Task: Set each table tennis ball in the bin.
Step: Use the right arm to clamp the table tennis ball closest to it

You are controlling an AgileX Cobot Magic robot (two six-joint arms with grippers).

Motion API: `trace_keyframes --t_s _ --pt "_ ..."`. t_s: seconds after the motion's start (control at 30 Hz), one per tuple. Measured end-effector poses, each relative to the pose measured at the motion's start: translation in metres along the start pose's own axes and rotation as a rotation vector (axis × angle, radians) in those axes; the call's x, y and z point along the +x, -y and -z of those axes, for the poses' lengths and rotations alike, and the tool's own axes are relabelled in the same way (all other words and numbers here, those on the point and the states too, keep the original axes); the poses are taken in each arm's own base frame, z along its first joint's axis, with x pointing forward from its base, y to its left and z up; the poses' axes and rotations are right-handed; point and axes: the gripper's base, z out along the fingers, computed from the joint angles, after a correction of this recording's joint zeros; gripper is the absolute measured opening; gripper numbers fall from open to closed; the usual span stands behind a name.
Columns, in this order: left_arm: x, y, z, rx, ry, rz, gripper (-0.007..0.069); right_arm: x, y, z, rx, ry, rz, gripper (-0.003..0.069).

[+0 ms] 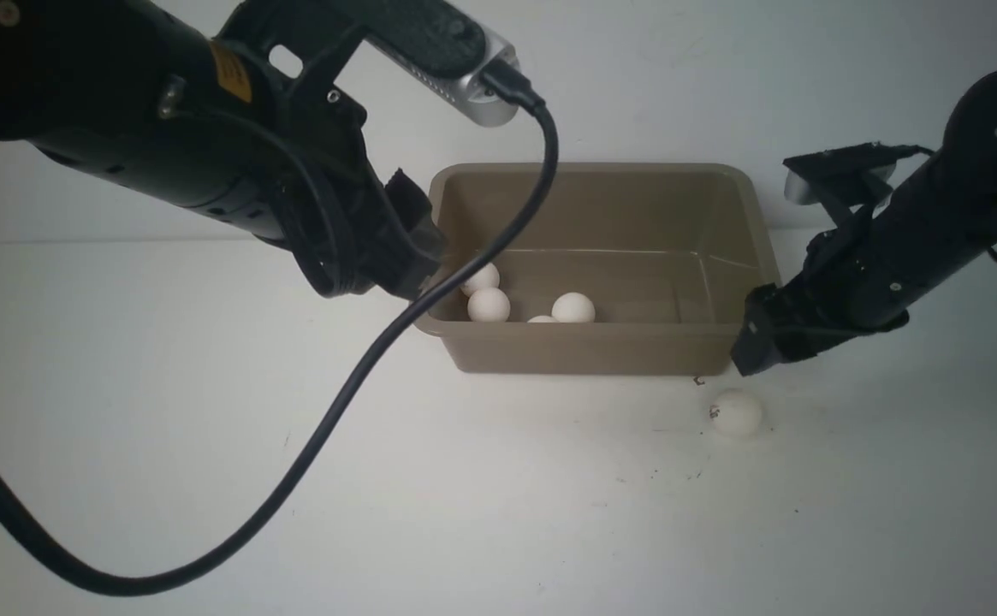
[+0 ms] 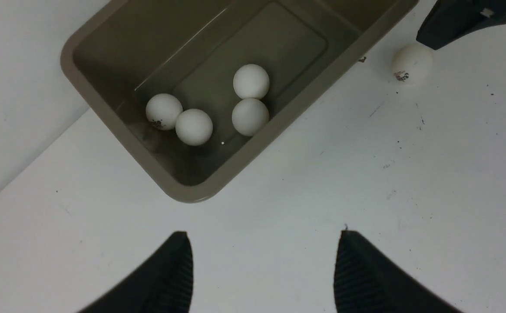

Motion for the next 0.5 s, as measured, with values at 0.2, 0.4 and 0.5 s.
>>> trace_keyframes --t_s 0.2,0.4,0.5 --pt "-0.001 0.000 0.000 -0.004 0.012 0.000 0.0396 0.002 0.002 -0.011 -0.012 -0.025 -0.014 0.0566" --pt "-0.001 0.000 0.000 -0.005 0.014 0.000 0.0396 0.001 0.001 -0.012 -0.025 -0.017 -0.030 0.0566" --pt "-0.001 0.000 0.000 -0.005 0.014 0.000 0.0396 0.001 0.001 -0.013 -0.024 -0.011 -0.035 0.0566"
